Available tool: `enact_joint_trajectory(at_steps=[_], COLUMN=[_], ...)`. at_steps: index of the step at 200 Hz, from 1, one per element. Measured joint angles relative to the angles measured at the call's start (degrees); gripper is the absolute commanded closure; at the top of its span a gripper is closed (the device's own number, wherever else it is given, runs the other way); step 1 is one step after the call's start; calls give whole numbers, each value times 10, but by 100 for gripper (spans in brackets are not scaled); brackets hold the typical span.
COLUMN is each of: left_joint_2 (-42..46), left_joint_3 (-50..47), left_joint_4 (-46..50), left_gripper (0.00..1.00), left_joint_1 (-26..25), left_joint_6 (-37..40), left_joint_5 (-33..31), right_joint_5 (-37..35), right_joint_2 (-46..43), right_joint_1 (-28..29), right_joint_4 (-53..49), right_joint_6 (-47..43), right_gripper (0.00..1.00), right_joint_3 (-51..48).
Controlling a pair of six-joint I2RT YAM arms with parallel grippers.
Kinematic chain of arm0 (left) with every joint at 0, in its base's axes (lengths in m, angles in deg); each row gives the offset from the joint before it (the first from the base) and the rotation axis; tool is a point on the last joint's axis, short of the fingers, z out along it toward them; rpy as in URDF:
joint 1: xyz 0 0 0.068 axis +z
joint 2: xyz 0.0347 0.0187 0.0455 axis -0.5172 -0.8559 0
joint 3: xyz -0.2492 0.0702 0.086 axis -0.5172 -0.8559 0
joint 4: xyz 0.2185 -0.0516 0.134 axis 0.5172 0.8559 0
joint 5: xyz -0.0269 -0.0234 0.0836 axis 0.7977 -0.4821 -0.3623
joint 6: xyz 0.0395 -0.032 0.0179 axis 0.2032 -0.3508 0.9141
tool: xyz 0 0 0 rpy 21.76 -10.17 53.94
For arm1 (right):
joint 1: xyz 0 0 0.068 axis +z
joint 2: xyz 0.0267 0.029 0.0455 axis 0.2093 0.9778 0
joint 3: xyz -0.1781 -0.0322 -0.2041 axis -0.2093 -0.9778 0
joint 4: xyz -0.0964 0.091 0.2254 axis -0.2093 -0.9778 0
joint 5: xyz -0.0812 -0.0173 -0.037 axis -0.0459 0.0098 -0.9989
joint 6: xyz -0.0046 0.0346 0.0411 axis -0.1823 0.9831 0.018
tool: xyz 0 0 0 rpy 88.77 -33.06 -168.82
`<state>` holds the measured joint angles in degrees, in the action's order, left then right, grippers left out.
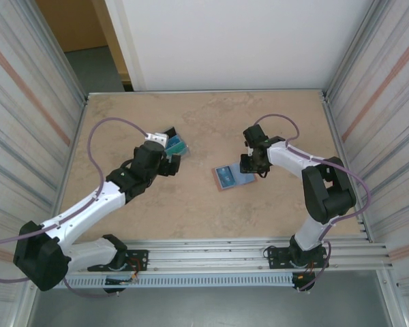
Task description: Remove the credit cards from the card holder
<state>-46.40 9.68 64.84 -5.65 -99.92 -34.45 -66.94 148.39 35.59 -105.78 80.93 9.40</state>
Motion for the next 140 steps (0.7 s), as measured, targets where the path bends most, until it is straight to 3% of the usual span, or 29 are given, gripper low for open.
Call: enact_joint_trajectory(at_steps=[62, 140], left_joint_2=[-40, -47], left_joint_3=[10, 17], left_joint_4=[-2, -9], left_gripper=[1, 1], left_joint_1=[-29, -31], left_joint_6=[-1, -7], left_joint_5=[0, 0], right_joint_5=[18, 111], right_joint_2=[13, 24], right_joint_1=[-11, -3], right_joint_4=[22, 59], right_joint_6=[-2, -2], right_gripper=[67, 71], right_joint_3=[-31, -38])
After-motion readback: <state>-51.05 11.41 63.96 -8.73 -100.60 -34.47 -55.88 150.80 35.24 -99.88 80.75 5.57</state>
